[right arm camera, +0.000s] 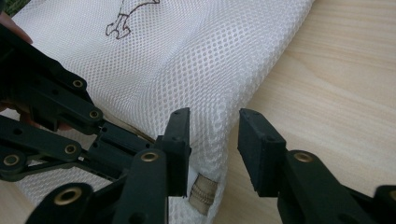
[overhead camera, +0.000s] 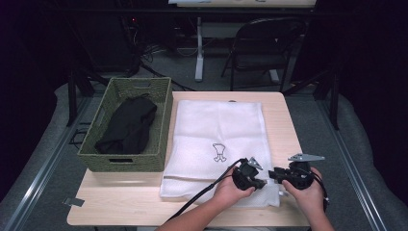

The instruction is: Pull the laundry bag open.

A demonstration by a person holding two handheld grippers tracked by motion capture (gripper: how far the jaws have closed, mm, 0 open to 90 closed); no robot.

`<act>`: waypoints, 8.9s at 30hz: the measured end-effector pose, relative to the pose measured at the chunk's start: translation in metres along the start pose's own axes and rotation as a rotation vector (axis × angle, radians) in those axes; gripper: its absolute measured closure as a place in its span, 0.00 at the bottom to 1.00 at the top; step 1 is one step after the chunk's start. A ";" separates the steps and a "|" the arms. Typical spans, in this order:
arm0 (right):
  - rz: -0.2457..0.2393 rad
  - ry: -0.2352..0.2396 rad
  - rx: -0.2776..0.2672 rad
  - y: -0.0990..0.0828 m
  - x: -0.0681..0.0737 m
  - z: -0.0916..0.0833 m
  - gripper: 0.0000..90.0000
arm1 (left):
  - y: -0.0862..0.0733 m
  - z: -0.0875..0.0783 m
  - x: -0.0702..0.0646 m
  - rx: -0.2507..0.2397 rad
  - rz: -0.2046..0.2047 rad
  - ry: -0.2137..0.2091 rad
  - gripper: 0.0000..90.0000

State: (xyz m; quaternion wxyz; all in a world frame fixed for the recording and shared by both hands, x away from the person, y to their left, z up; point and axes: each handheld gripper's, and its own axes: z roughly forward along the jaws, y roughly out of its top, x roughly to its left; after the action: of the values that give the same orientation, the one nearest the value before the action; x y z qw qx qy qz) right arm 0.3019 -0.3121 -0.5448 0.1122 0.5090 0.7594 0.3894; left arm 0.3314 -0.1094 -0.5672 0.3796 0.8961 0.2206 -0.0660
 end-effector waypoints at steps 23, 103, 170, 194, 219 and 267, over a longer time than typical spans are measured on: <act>0.059 0.099 0.057 -0.018 -0.003 -0.002 0.69 | 0.000 -0.001 0.002 -0.031 -0.012 -0.020 0.96; 0.042 0.121 0.035 -0.010 0.006 -0.008 0.93 | -0.010 -0.009 0.004 -0.056 -0.087 -0.061 0.87; 0.000 0.090 0.040 -0.010 0.009 -0.008 0.93 | -0.010 -0.019 0.003 -0.094 -0.166 -0.055 0.97; 0.011 0.023 0.042 -0.011 0.000 -0.010 0.93 | -0.028 -0.046 0.012 -0.054 -0.179 0.029 0.97; 0.003 -0.021 0.064 -0.012 -0.004 -0.011 0.93 | -0.082 -0.109 0.040 -0.058 -0.257 0.101 0.97; 0.000 -0.065 0.063 -0.014 -0.008 -0.012 0.93 | -0.152 -0.187 0.060 -0.047 -0.350 0.264 0.97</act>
State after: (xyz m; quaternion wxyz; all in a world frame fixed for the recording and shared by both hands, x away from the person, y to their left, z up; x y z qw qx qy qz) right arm 0.2896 -0.3274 -0.5482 0.1208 0.5245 0.7674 0.3485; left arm 0.3076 0.1377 -0.5517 0.3508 0.8360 0.4218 -0.0080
